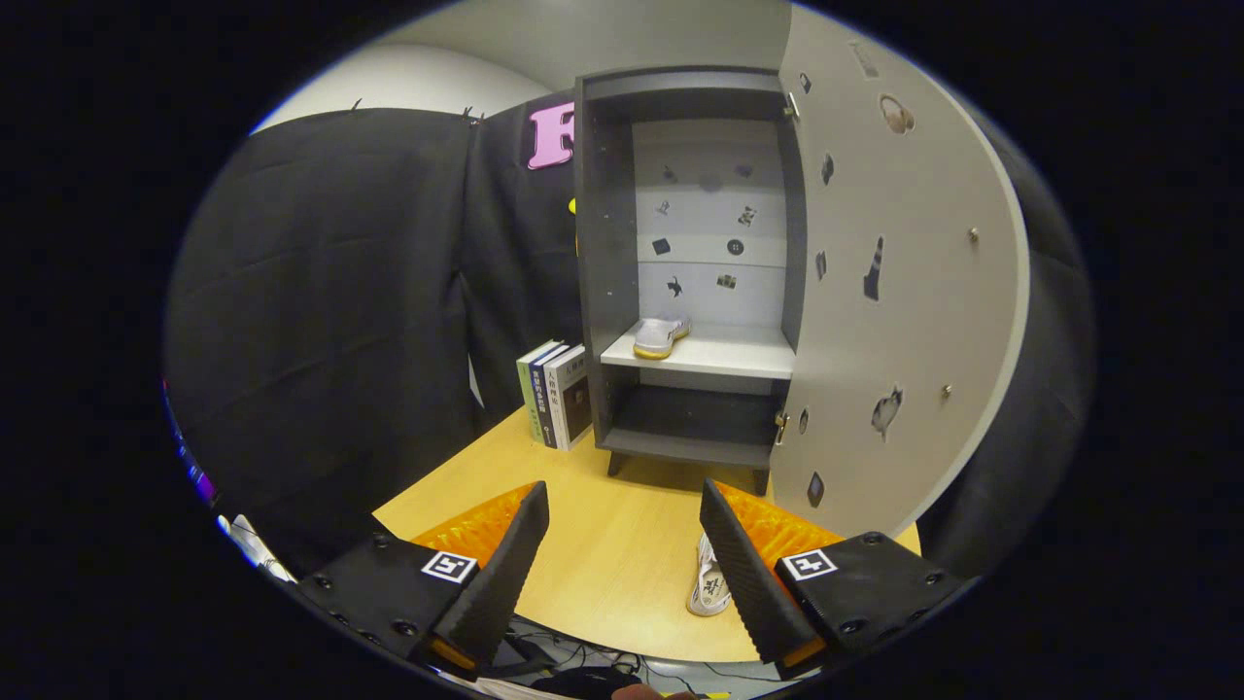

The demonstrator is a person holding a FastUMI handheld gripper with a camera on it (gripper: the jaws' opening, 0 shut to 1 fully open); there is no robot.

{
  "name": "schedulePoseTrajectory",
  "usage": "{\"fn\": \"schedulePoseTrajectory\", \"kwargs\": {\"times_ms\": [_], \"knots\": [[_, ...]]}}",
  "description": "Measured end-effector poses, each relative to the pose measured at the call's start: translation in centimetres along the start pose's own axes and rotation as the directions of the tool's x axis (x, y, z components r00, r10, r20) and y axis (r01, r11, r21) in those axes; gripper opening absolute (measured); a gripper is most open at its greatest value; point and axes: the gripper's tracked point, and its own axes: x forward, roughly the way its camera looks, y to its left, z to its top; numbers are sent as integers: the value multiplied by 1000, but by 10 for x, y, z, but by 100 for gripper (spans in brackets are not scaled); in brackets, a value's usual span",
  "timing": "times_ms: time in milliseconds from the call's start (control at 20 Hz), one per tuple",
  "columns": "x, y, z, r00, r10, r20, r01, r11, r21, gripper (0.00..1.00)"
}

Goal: Open the shoe cabinet door, grab the shoes and put them into the shoe cabinet, then close the shoe cabinet door.

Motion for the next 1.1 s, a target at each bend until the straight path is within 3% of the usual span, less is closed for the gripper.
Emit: {"fn": "schedulePoseTrajectory", "kwargs": {"times_ms": [150, 350, 600, 850, 1100], "knots": [[41, -5, -44, 992, -4, -128, 9, 999, 35, 98], [92, -15, -120, 928, -11, -372, 61, 991, 121, 98], [137, -49, -193, 845, -71, -530, 177, 972, 152, 98], [176, -86, -230, 799, -138, -585, 266, 954, 139, 98], [212, -97, -259, 759, -158, -631, 247, 968, 54, 98]]}}
